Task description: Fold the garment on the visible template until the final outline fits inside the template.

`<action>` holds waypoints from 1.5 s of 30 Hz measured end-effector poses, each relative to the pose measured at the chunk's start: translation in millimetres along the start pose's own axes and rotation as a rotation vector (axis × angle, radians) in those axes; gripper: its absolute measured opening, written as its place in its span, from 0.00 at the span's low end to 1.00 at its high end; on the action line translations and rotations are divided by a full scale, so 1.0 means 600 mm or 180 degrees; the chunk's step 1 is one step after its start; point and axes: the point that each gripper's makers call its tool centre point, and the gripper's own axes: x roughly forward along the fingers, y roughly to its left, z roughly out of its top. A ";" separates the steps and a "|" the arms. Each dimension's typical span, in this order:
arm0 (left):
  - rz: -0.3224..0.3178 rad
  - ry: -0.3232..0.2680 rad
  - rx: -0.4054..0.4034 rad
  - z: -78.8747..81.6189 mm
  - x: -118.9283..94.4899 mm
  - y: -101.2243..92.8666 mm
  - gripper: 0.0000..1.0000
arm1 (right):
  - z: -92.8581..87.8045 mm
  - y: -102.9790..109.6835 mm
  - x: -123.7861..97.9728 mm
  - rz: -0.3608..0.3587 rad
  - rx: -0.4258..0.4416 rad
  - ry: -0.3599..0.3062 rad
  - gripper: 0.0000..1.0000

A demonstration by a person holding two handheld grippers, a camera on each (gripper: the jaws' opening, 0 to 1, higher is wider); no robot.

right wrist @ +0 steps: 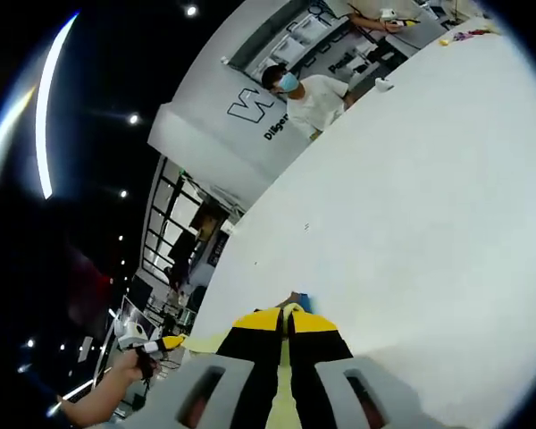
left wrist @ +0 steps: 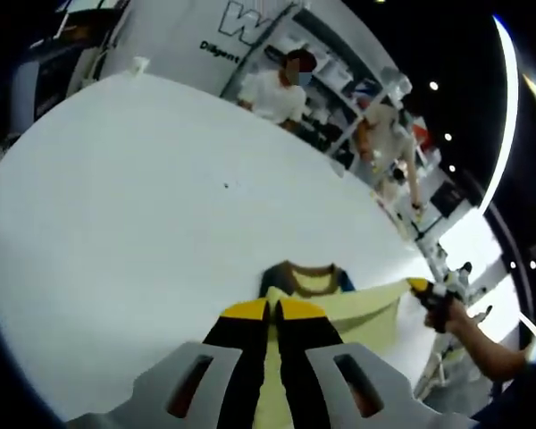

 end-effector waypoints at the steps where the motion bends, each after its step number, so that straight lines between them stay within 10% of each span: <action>1: 0.0002 0.0001 -0.0002 0.002 0.003 0.001 0.00 | 0.002 -0.001 0.003 -0.0008 -0.0004 -0.0002 0.00; 16: 0.0052 -0.0018 -0.0063 0.032 0.063 0.012 0.00 | 0.033 -0.045 0.079 -0.0152 0.0138 -0.0051 0.00; 39: 0.0145 0.0080 -0.0321 -0.001 0.144 0.071 0.01 | 0.027 -0.140 0.143 -0.0402 0.0318 0.0061 0.00; 45: 0.0084 -0.0371 -0.0454 0.053 0.128 0.070 0.13 | 0.064 -0.133 0.143 -0.0335 0.0144 -0.0188 0.14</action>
